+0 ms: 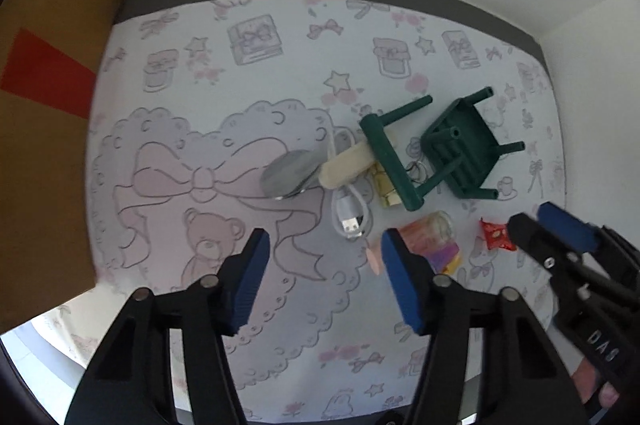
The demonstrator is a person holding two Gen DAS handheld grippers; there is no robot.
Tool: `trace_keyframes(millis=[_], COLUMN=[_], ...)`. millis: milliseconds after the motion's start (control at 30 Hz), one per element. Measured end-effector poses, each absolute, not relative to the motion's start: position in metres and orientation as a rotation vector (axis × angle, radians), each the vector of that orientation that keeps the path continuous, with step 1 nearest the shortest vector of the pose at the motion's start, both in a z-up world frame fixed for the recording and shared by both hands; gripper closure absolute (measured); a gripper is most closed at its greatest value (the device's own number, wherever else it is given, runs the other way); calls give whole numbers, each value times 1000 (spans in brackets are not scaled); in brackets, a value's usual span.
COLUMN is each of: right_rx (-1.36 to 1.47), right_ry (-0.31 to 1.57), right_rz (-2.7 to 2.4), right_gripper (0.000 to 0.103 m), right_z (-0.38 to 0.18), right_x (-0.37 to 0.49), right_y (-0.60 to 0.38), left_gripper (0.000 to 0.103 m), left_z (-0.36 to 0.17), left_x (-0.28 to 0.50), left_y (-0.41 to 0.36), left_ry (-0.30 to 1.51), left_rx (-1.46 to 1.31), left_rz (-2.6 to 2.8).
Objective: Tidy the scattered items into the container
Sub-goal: 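Move both grippers toward the scattered items on the mat, then grasp the white USB cable with the left gripper while the right gripper grasps the yellow star clip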
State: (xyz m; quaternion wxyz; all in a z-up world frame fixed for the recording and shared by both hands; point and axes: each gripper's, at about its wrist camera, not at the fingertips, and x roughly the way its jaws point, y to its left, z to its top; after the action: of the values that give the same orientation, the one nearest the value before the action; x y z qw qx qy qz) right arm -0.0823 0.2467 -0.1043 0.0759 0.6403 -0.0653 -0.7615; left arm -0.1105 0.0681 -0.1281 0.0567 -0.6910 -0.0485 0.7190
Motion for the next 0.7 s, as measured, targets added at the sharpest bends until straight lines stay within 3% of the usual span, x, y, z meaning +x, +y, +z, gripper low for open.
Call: trace_keyframes(millis=[100, 233, 367, 533, 600, 700], right_rx=[1931, 1925, 1941, 1943, 1944, 1959], right_ry=[-210, -208, -213, -205, -198, -171], right_rz=[-2259, -2240, -2214, -2189, -2179, -2161], right_gripper=[54, 56, 66, 78, 89, 90], right_z=[-114, -121, -129, -136, -139, -143], right_x=[-86, -90, -95, -100, -103, -105], right_y=[245, 242, 241, 235, 232, 227], left_gripper=[54, 71, 81, 83, 84, 84], left_z=[-135, -142, -146, -147, -147, -146], left_x=[-116, -120, -121, -119, -119, -117], left_y=[73, 74, 72, 69, 66, 62], left_ry=[-144, -147, -177, -208, -226, -249], left_rx=[-2108, -2136, -2142, -2128, -2125, -2121], left_rz=[2162, 2132, 2113, 2099, 2093, 2089])
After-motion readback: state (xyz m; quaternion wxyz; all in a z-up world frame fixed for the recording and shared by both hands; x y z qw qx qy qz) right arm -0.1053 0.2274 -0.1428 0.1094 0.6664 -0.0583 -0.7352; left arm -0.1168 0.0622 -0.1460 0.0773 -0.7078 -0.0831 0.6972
